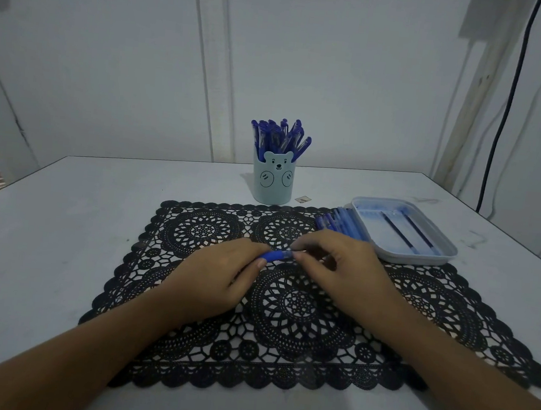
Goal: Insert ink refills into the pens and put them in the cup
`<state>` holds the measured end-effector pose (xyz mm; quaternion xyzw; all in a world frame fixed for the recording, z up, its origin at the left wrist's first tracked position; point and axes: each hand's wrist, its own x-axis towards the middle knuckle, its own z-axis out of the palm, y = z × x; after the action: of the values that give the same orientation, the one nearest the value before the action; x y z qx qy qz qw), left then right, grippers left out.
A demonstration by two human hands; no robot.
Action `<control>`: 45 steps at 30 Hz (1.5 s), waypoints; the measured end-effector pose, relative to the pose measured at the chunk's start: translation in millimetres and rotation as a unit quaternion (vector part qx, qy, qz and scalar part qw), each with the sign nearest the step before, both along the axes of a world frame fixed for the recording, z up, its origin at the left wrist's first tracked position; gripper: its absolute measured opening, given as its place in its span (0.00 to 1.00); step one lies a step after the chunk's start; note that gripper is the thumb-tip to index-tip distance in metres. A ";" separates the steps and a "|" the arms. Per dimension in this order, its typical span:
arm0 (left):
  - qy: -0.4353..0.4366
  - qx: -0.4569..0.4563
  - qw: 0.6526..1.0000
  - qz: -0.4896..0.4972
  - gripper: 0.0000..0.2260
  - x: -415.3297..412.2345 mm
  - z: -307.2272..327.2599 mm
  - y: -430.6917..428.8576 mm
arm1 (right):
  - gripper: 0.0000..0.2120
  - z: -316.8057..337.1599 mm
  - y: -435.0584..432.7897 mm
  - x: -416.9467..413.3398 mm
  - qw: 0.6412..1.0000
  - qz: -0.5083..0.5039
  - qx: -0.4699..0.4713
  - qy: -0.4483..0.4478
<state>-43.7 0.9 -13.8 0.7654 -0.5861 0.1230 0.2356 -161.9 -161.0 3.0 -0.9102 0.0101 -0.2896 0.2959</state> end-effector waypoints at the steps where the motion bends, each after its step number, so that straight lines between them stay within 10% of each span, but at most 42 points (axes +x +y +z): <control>1: -0.012 0.000 1.000 -0.004 0.18 -0.7 0.3 -0.1 | 0.05 0.4 0.5 -0.4 1.000 0.004 -0.009 0.015; 5: -0.049 0.003 0.999 -0.014 0.15 -4.5 0.8 -1.8 | 0.21 0.3 4.0 -2.3 0.998 0.006 -0.023 0.058; 11: -0.024 -0.011 1.000 -0.007 0.16 -1.3 -0.4 -0.9 | 0.02 2.2 3.2 -4.5 0.993 0.048 0.005 0.105; 45: -0.058 -0.022 0.998 0.001 0.16 1.6 -3.3 -1.4 | 0.08 6.7 -10.4 -3.6 0.994 0.017 -0.031 0.103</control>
<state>-42.1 -0.5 -17.1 0.7521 -0.5953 0.1800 0.2179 -165.5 -171.4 9.7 -0.9439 0.0165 -0.1890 0.2702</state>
